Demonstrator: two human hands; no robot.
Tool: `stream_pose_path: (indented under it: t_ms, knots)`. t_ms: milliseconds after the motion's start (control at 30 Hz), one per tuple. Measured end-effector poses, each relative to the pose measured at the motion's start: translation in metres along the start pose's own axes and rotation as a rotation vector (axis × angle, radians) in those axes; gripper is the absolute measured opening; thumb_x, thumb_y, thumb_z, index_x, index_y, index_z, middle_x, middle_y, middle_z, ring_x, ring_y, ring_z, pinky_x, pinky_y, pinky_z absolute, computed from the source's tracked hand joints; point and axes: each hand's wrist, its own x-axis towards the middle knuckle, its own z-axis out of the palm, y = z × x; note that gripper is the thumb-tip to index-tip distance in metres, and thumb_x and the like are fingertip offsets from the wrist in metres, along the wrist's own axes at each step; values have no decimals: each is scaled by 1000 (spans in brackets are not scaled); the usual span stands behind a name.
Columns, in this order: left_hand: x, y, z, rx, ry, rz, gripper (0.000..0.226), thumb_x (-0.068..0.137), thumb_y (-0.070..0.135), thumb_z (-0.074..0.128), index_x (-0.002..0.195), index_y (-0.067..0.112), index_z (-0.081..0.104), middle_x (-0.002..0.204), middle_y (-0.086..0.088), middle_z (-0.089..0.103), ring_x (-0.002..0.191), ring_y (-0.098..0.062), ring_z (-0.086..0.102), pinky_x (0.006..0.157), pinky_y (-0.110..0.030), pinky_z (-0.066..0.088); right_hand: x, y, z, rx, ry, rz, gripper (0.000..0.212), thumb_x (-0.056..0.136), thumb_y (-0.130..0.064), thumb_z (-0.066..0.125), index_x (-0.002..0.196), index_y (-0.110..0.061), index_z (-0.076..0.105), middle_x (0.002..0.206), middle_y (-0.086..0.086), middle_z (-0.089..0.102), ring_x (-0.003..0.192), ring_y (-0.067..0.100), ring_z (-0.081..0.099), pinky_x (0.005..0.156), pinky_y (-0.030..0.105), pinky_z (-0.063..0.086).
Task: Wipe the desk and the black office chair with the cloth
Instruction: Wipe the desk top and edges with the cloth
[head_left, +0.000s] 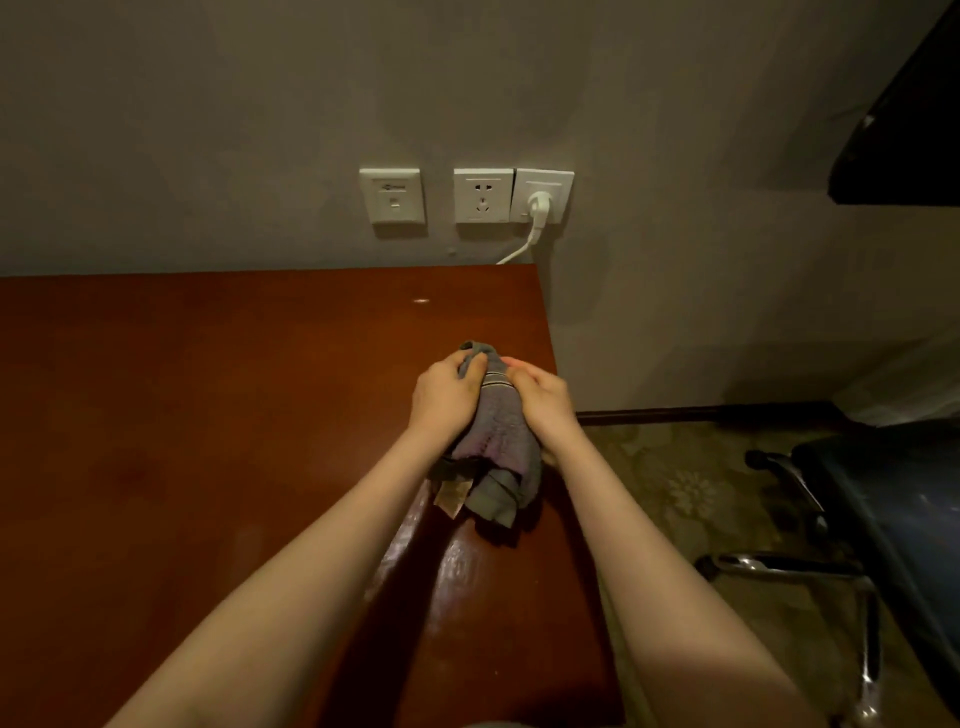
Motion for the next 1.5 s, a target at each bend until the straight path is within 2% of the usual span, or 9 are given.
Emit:
stream_pose_path:
  t_ms: [133,333,400,467,533,733,1033,1233,1500]
  knots:
    - [-26,-25,-30,20,30,-60,35,99,34,41,123,17,60,118,-11,64,107,-30,58,82,-34,44,-29,9,36,154,-95,109,31,99,-10,40,125,-4,57,113,10,62,95,15,58,67,18,48]
    - [-53,-68,-69,20,97,-204,33,98,33,43,113,13,65,104,-10,65,96,-30,58,70,-29,37,-57,44,112,201,-31,199,10,98,-19,46,107,-13,46,98,7,53,97,20,50,76,29,40]
    - [-61,-86,-74,36,118,-258,32,98,31,43,89,11,66,86,-11,64,82,-31,57,61,-30,34,-68,58,128,0,-33,185,17,99,-27,45,106,-12,47,101,6,48,98,18,44,78,28,35]
    - [-72,-102,-71,68,139,-319,31,98,29,42,78,13,60,79,-13,63,72,-29,56,57,-31,35,-80,70,130,-499,16,26,29,99,-34,43,110,-10,55,113,6,43,108,20,40,88,29,30]
    - [-84,-115,-59,104,152,-373,29,99,28,41,96,11,65,97,-17,66,84,-32,60,66,-33,42,-92,80,129,-765,63,-153,30,99,-32,42,114,-11,57,118,7,44,113,25,40,93,33,32]
    - [-93,-123,-37,87,192,-372,37,100,26,39,129,6,53,124,-18,59,111,-34,56,85,-35,44,-111,91,118,-792,-118,-342,38,101,-22,34,133,-8,49,124,8,49,116,24,41,97,34,37]
    - [-96,-128,-16,24,271,-423,42,99,34,39,133,11,50,131,-17,54,118,-34,51,92,-38,43,-117,104,96,-999,-293,-434,46,102,-25,30,146,-12,26,143,10,29,126,27,27,105,36,26]
    - [-94,-105,13,57,351,-520,41,101,30,36,134,9,48,128,-18,54,111,-35,54,84,-38,45,-103,93,69,-1118,-387,-426,60,91,-18,51,144,-13,23,142,12,26,127,32,26,106,39,24]
    - [-83,-46,79,12,382,-483,38,101,27,38,129,5,52,116,-17,61,99,-33,60,73,-32,43,-78,91,-11,-1159,-345,-403,59,92,-19,51,144,-14,24,143,12,24,127,34,25,103,45,29]
